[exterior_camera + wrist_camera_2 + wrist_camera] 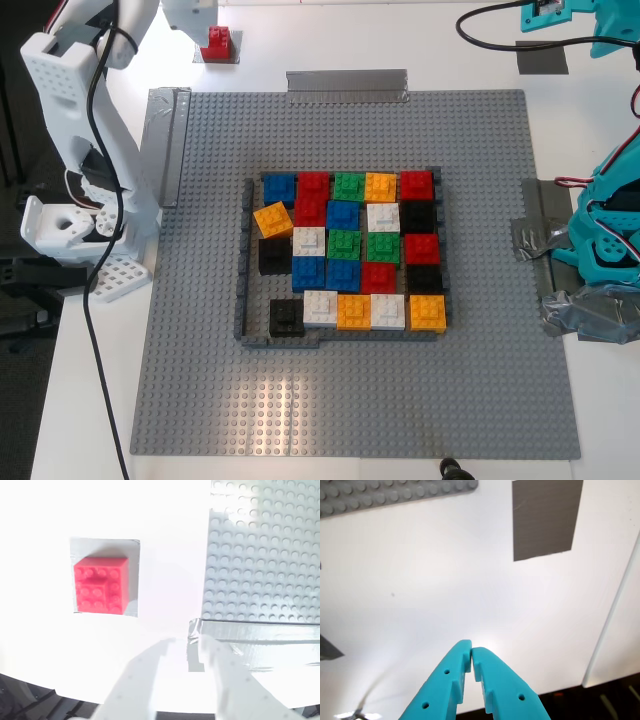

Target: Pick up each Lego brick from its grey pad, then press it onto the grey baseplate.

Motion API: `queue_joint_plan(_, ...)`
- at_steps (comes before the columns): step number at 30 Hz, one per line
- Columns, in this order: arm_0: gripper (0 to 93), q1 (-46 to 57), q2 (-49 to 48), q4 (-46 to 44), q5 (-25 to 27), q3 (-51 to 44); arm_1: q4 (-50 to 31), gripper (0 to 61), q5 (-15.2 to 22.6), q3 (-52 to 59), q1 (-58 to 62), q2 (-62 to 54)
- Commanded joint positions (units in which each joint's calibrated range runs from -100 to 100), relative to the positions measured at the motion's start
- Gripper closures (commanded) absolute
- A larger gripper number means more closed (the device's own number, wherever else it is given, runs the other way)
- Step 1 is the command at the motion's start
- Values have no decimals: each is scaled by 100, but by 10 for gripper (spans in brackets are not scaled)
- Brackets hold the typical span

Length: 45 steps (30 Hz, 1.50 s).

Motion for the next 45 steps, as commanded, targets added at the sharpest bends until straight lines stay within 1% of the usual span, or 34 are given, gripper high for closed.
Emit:
queue_joint_plan(1,927,13,-44,41,-23,-168,46,415,-74,-639,-269,167)
queue_joint_plan(3,927,13,-44,33,-8,-168,111,387,-108,-991,-342,450)
queue_joint_plan(4,927,13,-44,16,-3,-168,103,383,-98,-1163,-364,596)
queue_joint_plan(6,927,13,-44,16,-3,-168,38,345,-93,-1398,-371,785)
queue_joint_plan(7,927,13,-44,41,2,-168,5,344,-103,-1488,-371,854)
queue_joint_plan(14,927,63,-44,49,2,-159,-255,347,-118,-1623,-320,1240)
queue_joint_plan(21,927,71,-70,49,2,-159,-922,347,-93,-1280,-313,1326)
queue_joint_plan(22,927,71,-70,49,-3,-159,-971,350,-113,-1271,-313,1334)
queue_joint_plan(23,927,71,-70,49,-3,-159,-1020,369,-147,-1271,-320,1352)
queue_joint_plan(24,927,71,-70,49,2,-159,-1044,375,-171,-1271,-327,1386)
queue_joint_plan(30,927,71,-53,49,2,-159,-1362,377,-240,-991,-342,1601)
queue_joint_plan(36,927,71,-53,49,2,-159,-1484,377,-201,-991,-393,1678)
queue_joint_plan(45,927,71,-53,49,2,-159,-1443,379,-298,-1289,-429,1807)
